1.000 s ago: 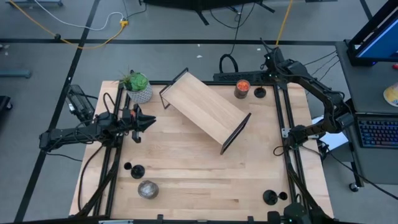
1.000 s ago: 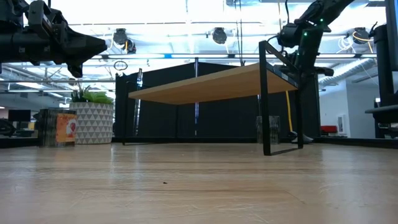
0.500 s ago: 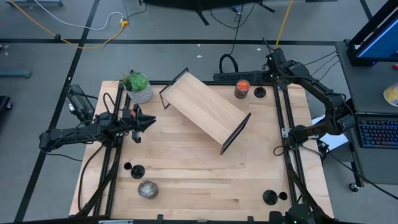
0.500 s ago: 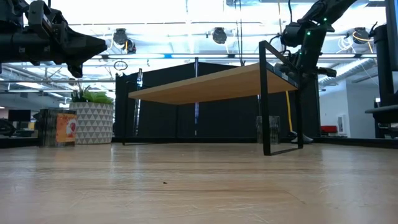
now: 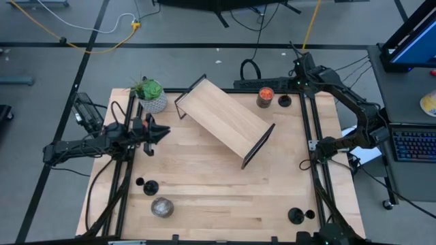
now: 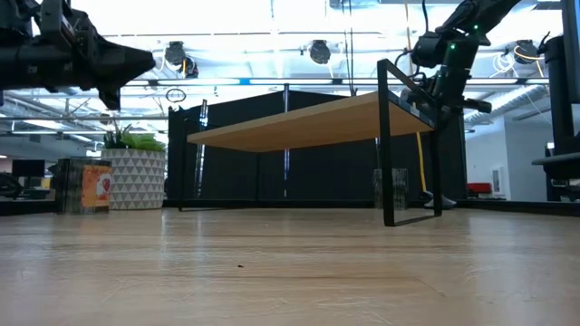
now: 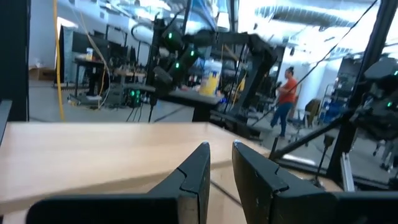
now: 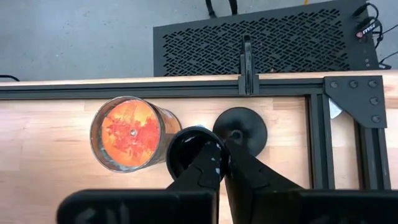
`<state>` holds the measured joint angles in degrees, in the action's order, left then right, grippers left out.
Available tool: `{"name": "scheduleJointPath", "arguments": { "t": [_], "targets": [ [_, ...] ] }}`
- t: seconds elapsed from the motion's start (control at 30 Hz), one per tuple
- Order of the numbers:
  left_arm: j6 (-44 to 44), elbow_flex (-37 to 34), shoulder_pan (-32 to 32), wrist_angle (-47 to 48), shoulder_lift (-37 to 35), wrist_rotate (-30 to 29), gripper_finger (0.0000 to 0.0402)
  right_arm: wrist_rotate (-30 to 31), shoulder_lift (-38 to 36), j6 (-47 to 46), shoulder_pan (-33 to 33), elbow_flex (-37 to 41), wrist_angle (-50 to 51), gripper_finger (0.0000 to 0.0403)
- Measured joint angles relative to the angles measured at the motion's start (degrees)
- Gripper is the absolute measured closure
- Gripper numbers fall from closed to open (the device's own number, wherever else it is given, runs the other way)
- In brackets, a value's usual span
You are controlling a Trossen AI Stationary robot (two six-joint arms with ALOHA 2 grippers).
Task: Pick & Place candle stick holders
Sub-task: Put the top right black candle holder on the shelf
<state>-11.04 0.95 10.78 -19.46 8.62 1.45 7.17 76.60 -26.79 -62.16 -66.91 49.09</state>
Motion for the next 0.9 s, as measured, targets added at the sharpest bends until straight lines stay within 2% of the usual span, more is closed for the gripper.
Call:
{"name": "scheduleJointPath", "arguments": {
  "t": [0.33, 0.9],
  "targets": [
    [-0.9, 0.0, 0.0, -8.2, 0.0, 0.0, 0.0330, -1.2, -0.2, -1.0, -0.1, -0.7, 1.1, 0.0401],
    [-4.5, 0.0, 0.0, -12.4, 0.0, 0.0, 0.0330, -2.4, -0.1, -2.5, -0.1, -3.2, 5.1, 0.0401]
  ]
}}
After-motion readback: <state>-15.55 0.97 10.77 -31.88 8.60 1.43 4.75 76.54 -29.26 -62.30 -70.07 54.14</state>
